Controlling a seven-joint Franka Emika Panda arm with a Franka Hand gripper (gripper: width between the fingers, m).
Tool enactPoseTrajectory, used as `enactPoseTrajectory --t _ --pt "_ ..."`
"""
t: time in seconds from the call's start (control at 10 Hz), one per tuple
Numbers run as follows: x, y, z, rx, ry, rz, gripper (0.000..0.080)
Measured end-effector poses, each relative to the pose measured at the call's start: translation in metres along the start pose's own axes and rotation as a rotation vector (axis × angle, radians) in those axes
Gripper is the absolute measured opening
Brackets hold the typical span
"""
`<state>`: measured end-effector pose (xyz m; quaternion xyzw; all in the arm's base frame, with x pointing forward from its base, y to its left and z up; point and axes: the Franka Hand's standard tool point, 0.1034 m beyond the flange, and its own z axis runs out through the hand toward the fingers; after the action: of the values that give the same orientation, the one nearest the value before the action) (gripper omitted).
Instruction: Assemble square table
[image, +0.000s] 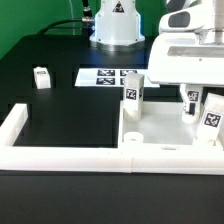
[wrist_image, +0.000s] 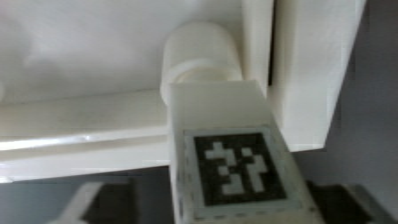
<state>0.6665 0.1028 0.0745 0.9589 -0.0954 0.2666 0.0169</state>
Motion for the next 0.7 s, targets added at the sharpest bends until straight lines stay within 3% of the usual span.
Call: enactPoseTrajectory --t 0.1,0.2,0.6,0.7 --pt "0.0 0.0 0.0 0.0 0.0 0.0 0.0573" --pt "-0.0001 0.0 0.0001 0.0 0.0 0.0 0.0636" --pt "0.0 0.0004 0.0001 -0.001 -0.001 -0.001 0.0649" --pt "0.0039 0.0063 -0.0022 -0.008 -0.034 -0.019 0.0649"
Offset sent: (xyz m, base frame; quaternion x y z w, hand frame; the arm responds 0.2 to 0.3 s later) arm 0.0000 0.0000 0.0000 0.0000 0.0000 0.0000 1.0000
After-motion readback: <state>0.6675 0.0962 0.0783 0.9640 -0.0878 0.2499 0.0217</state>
